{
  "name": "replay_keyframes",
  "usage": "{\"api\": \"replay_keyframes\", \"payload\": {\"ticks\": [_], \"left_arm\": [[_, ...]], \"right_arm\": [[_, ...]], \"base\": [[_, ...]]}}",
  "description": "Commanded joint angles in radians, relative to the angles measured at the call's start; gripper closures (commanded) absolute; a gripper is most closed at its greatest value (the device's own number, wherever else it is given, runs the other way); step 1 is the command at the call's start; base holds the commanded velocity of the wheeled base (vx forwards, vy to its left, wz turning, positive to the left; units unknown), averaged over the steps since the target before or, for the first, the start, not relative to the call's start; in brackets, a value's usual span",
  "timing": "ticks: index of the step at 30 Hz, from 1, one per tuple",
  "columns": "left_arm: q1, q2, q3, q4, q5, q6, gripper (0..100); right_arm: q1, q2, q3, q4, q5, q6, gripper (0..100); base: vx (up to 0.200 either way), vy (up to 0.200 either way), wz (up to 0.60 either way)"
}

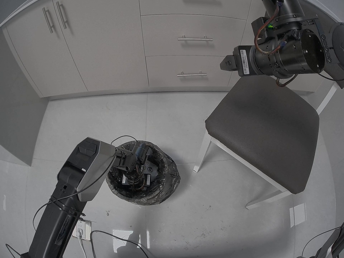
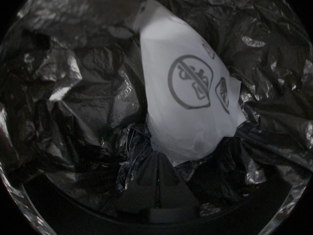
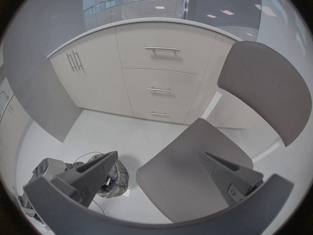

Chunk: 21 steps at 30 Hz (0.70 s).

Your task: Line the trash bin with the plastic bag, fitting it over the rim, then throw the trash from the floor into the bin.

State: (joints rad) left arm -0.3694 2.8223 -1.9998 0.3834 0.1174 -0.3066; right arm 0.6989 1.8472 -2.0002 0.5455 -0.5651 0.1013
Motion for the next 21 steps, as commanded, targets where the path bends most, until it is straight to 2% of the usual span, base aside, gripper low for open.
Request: {"api": "replay_keyframes", "payload": {"ticks": [1, 9, 16, 21], "left_arm": [[0.001, -0.054, 0.000, 0.009, 0.002, 0.000, 100], [-0.013, -0.256, 0.000, 0.018, -0.001, -0.008, 100], [-0.080, -0.554, 0.000, 0.135, -0.044, 0.011, 100], [-0.085, -0.702, 0.000, 0.209, -0.044, 0.049, 100]], "right_arm": [[0.001, 0.003, 0.000, 0.001, 0.001, 0.000, 0], [0.002, -0.002, 0.000, 0.001, -0.001, 0.000, 0], [0.002, -0.020, 0.000, 0.001, -0.002, 0.002, 0], [0.002, -0.022, 0.000, 0.002, -0.006, 0.002, 0]], "base": [[0.000, 0.000, 0.00], [0.000, 0.000, 0.00], [0.000, 0.000, 0.00], [0.000, 0.000, 0.00]]}}
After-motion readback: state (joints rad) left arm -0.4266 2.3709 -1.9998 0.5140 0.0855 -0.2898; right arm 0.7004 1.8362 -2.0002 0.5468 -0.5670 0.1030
